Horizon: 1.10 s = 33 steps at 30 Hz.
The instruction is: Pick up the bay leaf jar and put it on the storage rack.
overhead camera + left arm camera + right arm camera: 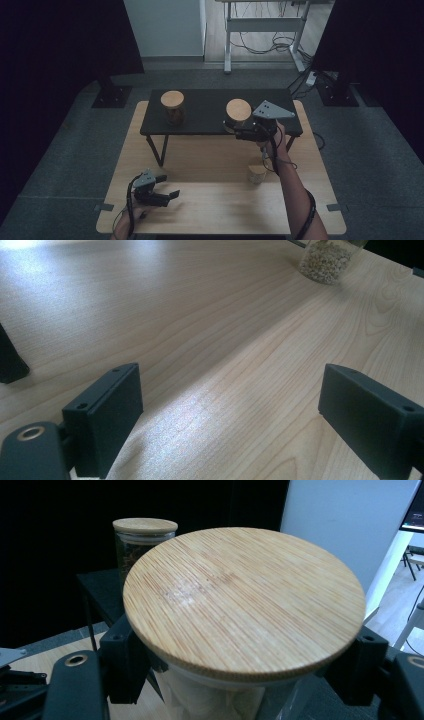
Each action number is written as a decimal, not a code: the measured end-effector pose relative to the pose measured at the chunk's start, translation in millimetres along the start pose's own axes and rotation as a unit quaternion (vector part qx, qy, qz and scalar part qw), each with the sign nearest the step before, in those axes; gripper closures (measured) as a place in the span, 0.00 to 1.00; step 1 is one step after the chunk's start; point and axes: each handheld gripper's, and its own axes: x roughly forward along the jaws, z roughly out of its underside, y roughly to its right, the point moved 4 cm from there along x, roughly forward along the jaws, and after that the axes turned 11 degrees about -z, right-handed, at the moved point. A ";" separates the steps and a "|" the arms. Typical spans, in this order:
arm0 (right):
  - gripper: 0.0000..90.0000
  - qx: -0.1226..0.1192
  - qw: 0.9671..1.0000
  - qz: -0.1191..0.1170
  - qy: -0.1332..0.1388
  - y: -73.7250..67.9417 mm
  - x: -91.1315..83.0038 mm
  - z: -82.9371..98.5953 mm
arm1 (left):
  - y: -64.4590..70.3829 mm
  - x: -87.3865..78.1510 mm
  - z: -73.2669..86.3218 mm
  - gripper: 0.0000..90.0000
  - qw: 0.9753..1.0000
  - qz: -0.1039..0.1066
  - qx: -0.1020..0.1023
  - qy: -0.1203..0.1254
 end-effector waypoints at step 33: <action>0.27 0.020 0.999 0.038 -0.020 25.4 25.8 4.1 | 2.1 0.6 0.0 0.11 1.000 -0.002 0.006 -0.002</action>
